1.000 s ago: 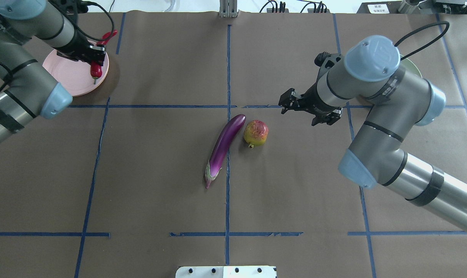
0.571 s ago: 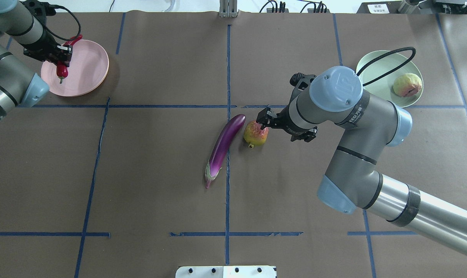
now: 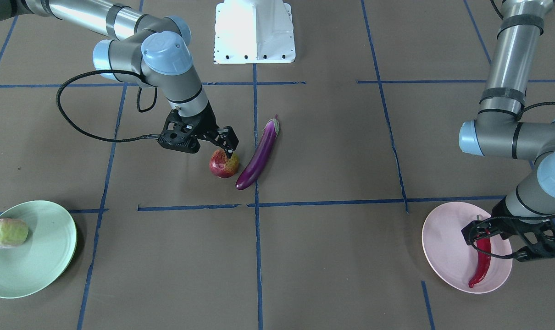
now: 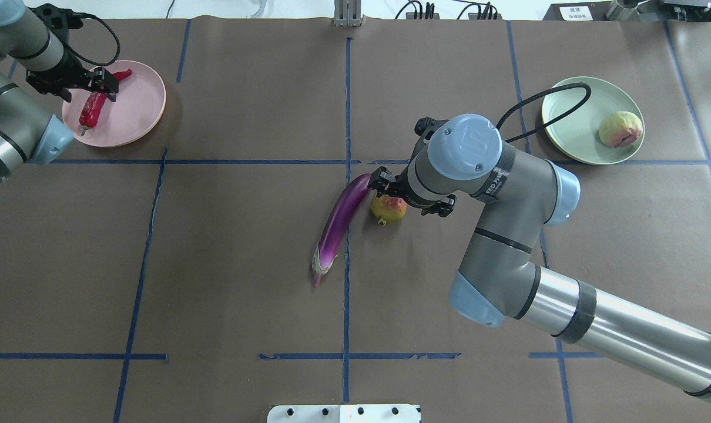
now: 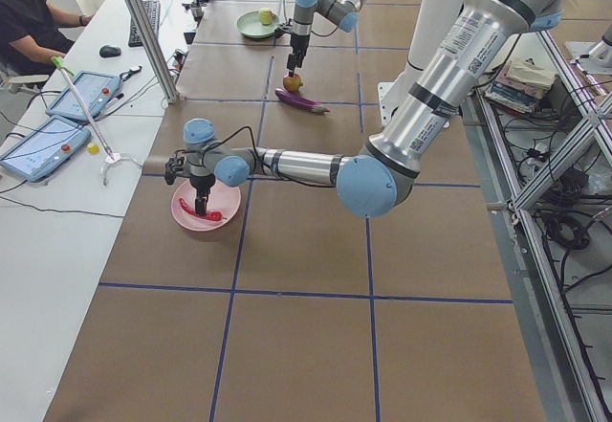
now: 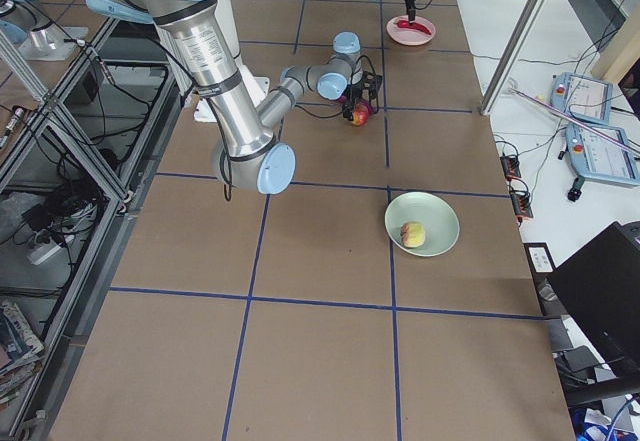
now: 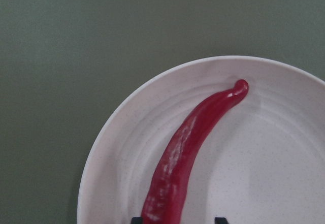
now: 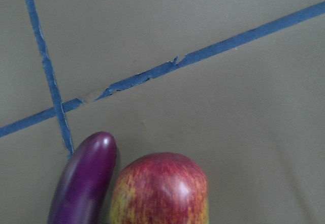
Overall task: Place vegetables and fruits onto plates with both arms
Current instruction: 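Grasp the pomegranate with the right gripper while the left gripper withdraws, then carry the pomegranate to the green plate while the left gripper grasps the eggplant, then place the eggplant on the pink plate while the right gripper releases the pomegranate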
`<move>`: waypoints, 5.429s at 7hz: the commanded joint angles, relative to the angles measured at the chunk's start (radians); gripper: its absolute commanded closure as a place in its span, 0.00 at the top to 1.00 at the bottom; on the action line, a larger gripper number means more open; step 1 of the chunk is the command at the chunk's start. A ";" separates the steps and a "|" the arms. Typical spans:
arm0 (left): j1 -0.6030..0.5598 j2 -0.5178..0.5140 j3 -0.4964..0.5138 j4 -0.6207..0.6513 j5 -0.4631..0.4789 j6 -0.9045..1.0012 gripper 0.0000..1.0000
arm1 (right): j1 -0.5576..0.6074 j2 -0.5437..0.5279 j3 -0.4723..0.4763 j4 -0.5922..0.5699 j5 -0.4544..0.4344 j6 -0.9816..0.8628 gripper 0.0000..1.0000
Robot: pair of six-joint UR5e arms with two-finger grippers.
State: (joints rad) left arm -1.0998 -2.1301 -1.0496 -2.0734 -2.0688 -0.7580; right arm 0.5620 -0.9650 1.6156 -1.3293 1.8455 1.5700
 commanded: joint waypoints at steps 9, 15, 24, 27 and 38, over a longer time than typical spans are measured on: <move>0.410 -0.016 -0.504 0.007 -0.009 -0.558 1.00 | 0.037 0.022 -0.004 -0.042 -0.093 0.010 0.00; 0.618 -0.139 -0.486 0.231 0.177 -0.382 1.00 | 0.398 -0.070 -0.190 -0.077 0.017 -0.672 0.00; 0.690 -0.194 -0.463 0.328 0.292 -0.346 0.00 | 0.487 -0.087 -0.338 -0.056 0.014 -0.805 1.00; 0.580 -0.145 -0.527 0.320 0.351 -0.360 0.00 | 0.503 -0.095 -0.229 -0.060 0.137 -0.786 1.00; 0.012 0.042 -0.145 -0.016 -0.044 -0.107 1.00 | 0.487 -0.344 0.165 -0.062 0.317 -0.579 1.00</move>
State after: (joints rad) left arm -1.0632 -2.0906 -1.1956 -2.0706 -2.0474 -0.8794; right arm 1.0339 -1.2627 1.7584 -1.3889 2.1423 1.0213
